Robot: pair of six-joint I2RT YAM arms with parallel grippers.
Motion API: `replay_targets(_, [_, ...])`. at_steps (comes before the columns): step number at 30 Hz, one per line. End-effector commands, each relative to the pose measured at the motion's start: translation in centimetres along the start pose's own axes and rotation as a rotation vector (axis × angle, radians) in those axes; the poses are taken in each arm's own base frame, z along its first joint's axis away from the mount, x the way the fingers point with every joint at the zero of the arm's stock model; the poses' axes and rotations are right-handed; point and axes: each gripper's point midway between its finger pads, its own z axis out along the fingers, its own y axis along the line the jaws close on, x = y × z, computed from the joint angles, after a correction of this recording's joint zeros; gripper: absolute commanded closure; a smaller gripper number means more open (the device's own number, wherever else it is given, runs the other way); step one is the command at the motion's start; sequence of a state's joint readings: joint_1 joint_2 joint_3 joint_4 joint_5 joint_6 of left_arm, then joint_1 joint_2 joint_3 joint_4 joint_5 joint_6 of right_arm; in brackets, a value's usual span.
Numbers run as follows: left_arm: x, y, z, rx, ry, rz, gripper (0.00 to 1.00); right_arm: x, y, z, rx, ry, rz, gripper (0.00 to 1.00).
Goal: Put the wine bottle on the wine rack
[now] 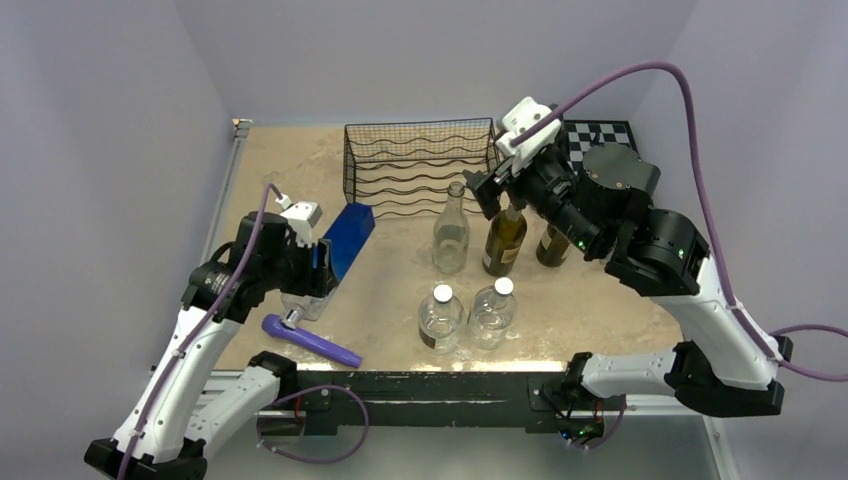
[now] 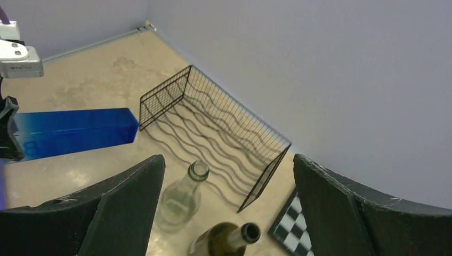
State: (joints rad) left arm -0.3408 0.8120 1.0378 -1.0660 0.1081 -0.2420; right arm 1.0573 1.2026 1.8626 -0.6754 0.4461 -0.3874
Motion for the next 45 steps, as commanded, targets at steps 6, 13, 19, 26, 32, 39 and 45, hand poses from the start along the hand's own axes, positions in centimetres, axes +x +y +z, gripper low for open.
replay_targets(6, [-5.4, -3.8, 3.3, 0.213, -0.274, -0.054, 1.00, 4.5, 0.8, -2.5, -0.040, 0.088, 0.419, 0.09])
replay_targets(13, [-5.8, -3.0, 6.3, 0.183, -0.323, -0.071, 1.00, 5.5, 0.6, -3.1, -0.020, 0.080, 0.466, 0.10])
replay_targets(19, [-6.6, -2.6, 8.2, 0.154, -0.401, -0.034, 1.00, 5.8, -0.4, -3.6, 0.018, 0.062, 0.434, 0.10])
replay_targets(26, [-7.1, -2.0, 9.9, 0.083, -0.440, 0.026, 1.00, 6.1, -1.1, -3.5, 0.048, 0.060, 0.410, 0.10])
replay_targets(32, [-8.3, -1.2, 10.8, 0.018, -0.484, 0.015, 1.00, 6.3, -1.5, -3.4, 0.064, 0.067, 0.395, 0.10])
replay_targets(39, [-9.3, -0.8, 12.2, -0.009, -0.521, -0.032, 1.00, 6.6, -1.9, -3.6, 0.088, 0.073, 0.388, 0.10])
replay_targets(45, [-10.6, -0.3, 13.6, -0.042, -0.576, -0.102, 1.00, 7.5, -1.9, -3.9, 0.105, 0.093, 0.398, 0.10])
